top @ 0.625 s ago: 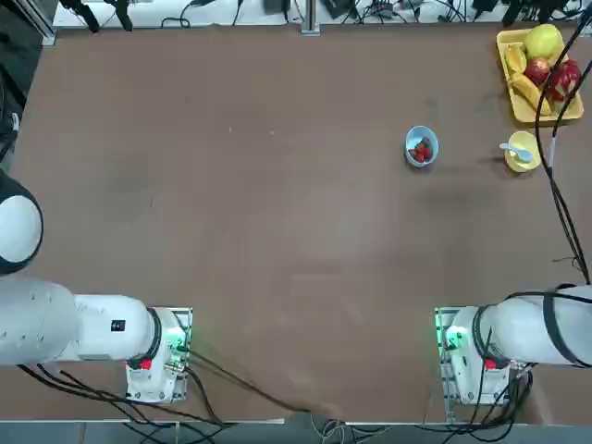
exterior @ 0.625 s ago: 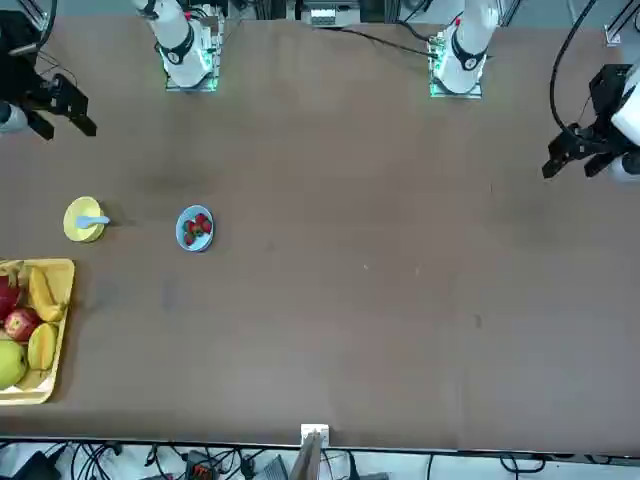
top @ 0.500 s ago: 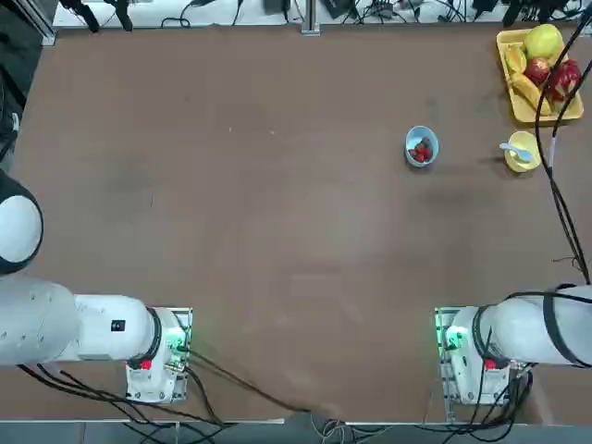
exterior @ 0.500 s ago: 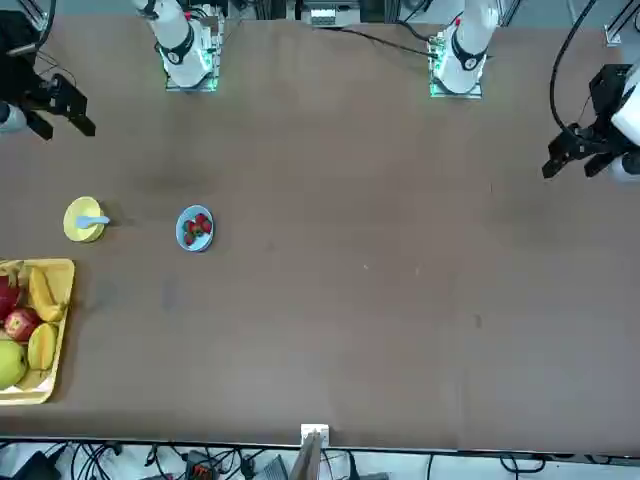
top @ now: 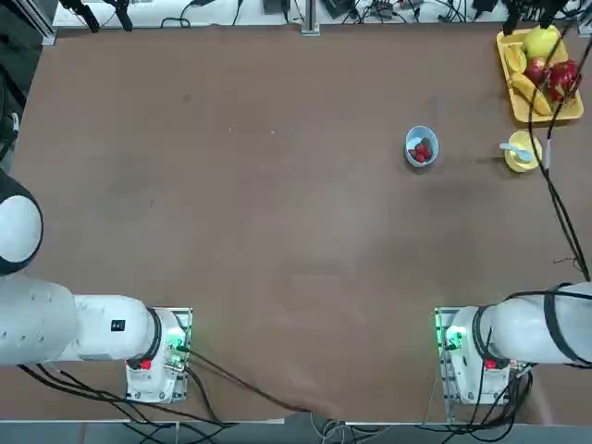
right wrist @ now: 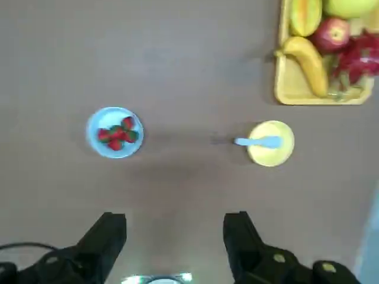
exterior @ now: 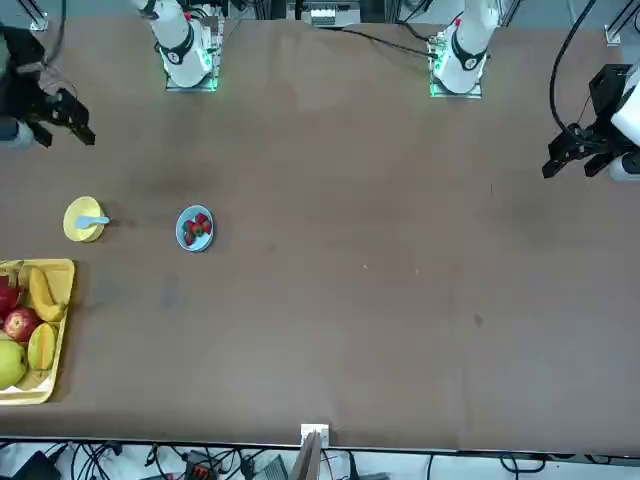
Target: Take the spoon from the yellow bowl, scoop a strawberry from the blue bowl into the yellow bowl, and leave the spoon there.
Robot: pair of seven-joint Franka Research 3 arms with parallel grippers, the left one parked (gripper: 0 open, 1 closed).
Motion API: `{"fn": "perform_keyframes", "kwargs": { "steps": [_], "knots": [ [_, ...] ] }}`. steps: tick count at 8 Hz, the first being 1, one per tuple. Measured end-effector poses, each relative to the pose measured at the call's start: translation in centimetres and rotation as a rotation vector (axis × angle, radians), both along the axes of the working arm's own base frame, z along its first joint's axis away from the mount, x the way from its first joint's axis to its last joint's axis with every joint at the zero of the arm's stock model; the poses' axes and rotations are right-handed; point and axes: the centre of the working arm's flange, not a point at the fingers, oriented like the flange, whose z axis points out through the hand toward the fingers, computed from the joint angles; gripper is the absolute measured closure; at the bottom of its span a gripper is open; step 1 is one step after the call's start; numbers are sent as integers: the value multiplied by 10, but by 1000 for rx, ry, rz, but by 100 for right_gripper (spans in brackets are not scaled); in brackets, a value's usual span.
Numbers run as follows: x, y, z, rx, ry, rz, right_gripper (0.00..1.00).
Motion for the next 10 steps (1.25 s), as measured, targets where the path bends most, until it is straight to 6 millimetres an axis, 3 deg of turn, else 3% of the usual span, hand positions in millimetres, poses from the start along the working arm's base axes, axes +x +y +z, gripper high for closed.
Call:
{"fn": "perform_keyframes", "kwargs": {
  "steps": [2,4,6,10],
  "knots": [
    [33,39,-84,-200,17,-56,0],
    [42,57,-171,-437,13,-61,0],
    [27,57,-251,-626,-10,-32,0],
    [-8,33,-363,-882,-55,64,0]
  ]
}}
